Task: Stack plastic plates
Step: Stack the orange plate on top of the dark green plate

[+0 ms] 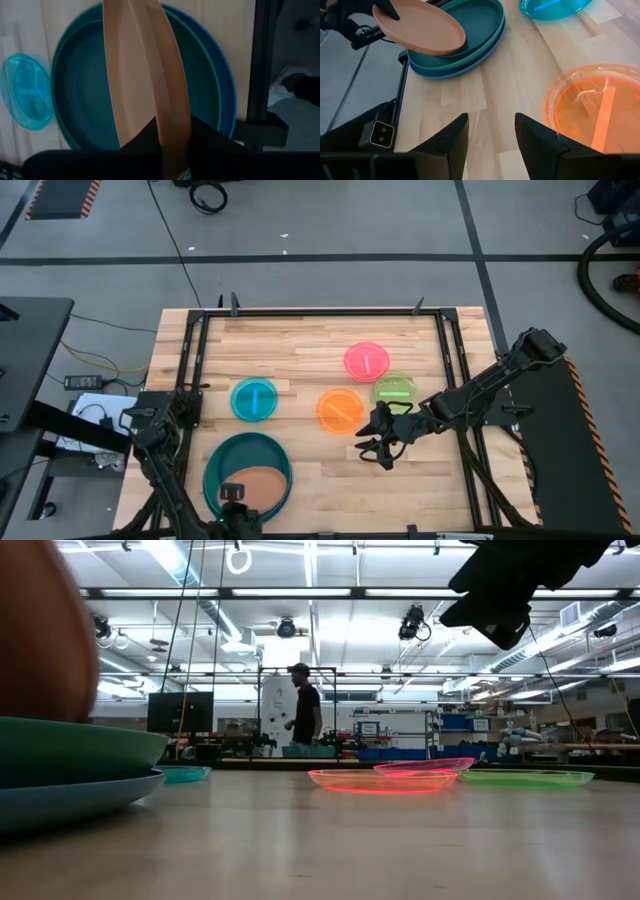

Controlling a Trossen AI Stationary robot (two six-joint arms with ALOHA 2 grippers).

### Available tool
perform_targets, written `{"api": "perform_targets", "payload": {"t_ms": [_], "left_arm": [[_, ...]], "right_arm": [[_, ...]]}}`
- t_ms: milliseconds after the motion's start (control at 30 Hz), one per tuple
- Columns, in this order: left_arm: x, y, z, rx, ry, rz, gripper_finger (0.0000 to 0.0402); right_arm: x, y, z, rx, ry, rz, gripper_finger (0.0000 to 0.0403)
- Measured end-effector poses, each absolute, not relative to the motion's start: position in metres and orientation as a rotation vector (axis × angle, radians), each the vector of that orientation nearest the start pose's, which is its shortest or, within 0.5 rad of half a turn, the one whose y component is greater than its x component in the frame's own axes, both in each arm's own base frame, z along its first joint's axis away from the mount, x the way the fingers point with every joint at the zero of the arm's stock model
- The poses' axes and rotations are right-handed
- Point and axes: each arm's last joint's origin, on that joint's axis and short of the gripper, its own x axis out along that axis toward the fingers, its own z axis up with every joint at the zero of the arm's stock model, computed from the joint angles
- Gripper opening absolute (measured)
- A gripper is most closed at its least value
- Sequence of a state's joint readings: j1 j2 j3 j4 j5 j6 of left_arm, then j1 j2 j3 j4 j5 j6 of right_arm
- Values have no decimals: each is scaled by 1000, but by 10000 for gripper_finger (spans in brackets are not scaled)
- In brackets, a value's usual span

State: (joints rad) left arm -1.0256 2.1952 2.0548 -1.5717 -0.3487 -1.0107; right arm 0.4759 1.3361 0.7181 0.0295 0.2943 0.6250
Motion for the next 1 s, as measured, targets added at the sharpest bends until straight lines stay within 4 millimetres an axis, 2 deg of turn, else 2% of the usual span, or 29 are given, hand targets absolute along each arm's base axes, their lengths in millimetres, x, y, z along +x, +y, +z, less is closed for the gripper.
{"api": "perform_targets", "payload": {"t_ms": [167,400,567,833,1000], "left_arm": [[222,-347,249,273,1325,197,57],[234,-339,252,422,1267,150,57],[238,-323,277,422,1204,137,57],[227,-302,323,423,1043,124,57],[224,-300,328,432,1034,111,57]], "right_arm": [[246,117,214,386,576,0,170],[246,117,214,386,576,0,170],[246,117,214,382,576,2,170],[246,117,214,368,576,6,169],[246,117,214,363,576,7,169]]}}
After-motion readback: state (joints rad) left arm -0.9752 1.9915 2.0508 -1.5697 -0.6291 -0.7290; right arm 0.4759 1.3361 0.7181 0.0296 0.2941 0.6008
